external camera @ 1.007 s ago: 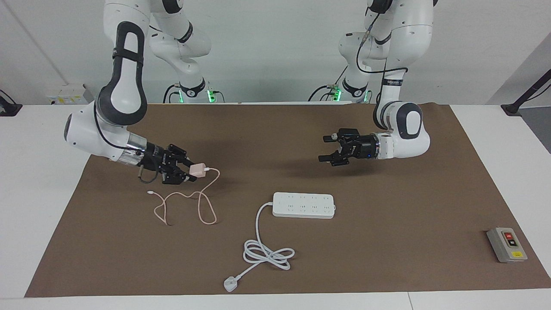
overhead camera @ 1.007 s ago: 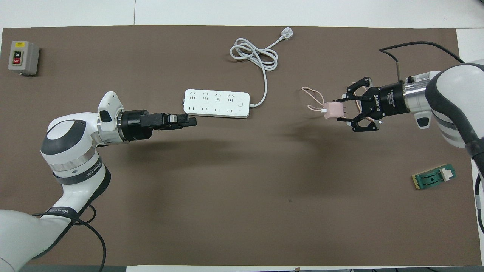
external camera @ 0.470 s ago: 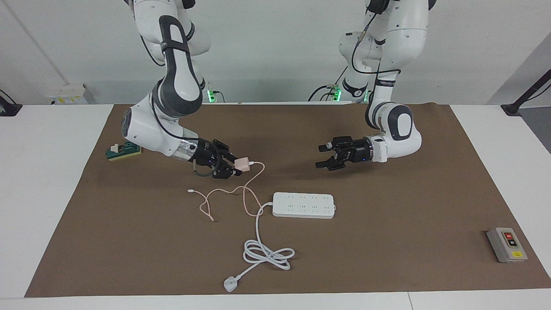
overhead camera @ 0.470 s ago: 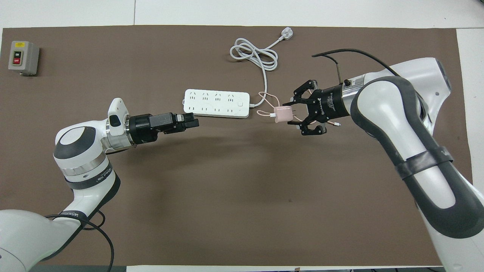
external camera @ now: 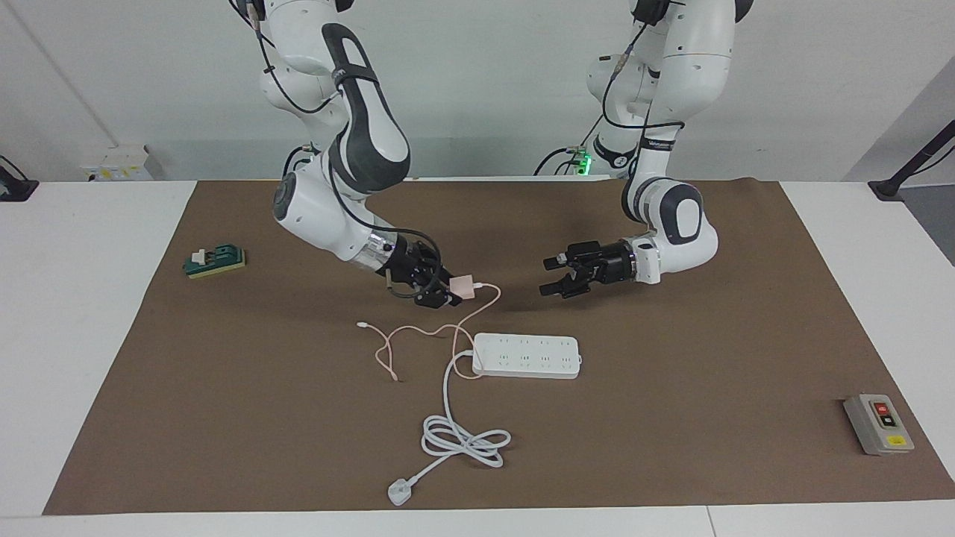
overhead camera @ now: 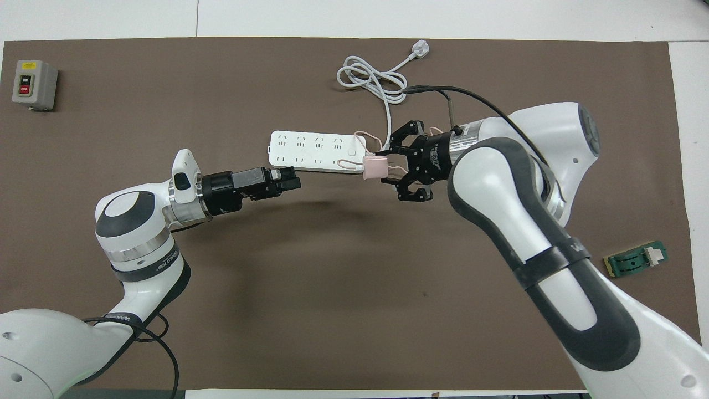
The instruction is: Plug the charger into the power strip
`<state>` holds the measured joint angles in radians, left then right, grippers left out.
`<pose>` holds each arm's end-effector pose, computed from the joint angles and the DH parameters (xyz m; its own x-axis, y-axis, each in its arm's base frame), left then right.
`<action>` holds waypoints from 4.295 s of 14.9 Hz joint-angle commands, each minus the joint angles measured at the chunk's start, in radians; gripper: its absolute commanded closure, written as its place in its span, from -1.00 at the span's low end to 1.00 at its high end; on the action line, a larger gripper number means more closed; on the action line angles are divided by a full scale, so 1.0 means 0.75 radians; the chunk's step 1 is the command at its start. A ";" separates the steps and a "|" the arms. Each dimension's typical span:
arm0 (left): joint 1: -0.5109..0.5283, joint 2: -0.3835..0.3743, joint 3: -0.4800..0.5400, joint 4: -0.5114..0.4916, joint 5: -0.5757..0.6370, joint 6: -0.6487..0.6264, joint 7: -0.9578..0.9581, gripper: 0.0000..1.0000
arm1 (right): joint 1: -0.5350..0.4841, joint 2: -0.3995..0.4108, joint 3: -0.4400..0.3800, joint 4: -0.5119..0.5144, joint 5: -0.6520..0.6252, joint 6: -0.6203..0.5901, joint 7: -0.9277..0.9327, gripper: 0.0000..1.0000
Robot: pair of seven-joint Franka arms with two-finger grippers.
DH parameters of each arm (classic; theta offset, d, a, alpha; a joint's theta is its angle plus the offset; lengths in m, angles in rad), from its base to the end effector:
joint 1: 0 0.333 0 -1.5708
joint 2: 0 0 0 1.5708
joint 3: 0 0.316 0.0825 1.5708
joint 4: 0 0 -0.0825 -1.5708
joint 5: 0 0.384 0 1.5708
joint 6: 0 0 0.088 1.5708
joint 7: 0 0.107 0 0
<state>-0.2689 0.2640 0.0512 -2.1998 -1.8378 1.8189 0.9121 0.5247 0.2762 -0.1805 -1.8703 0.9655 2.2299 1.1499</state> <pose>0.5236 -0.1974 0.2949 0.9899 0.1416 -0.0037 0.0098 -0.0423 0.9991 0.5878 0.2449 0.3879 0.2067 -0.7313 -0.6499 -0.9774 -0.1245 -0.1708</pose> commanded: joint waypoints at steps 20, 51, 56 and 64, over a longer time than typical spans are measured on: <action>-0.151 -0.025 0.022 -0.006 -0.166 0.129 0.062 -1.00 | 0.159 0.067 -0.003 0.045 0.128 0.111 0.170 1.00; -0.083 -0.037 0.030 -0.022 -0.016 0.046 0.042 -1.00 | 0.164 0.006 -0.007 -0.020 -0.064 -0.091 0.218 1.00; -0.098 -0.035 0.028 -0.020 0.029 0.046 0.044 -1.00 | 0.164 0.006 -0.007 -0.020 -0.064 -0.087 0.218 1.00; -0.108 -0.037 0.022 -0.041 0.082 0.048 0.042 -1.00 | 0.162 0.006 -0.007 -0.020 -0.064 -0.083 0.216 1.00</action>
<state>-0.3472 0.2582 0.0652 -2.2003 -1.7944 1.8676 0.9452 0.6590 0.3082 -0.1929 -1.8601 0.9356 2.1670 1.3239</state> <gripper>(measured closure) 0.000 0.502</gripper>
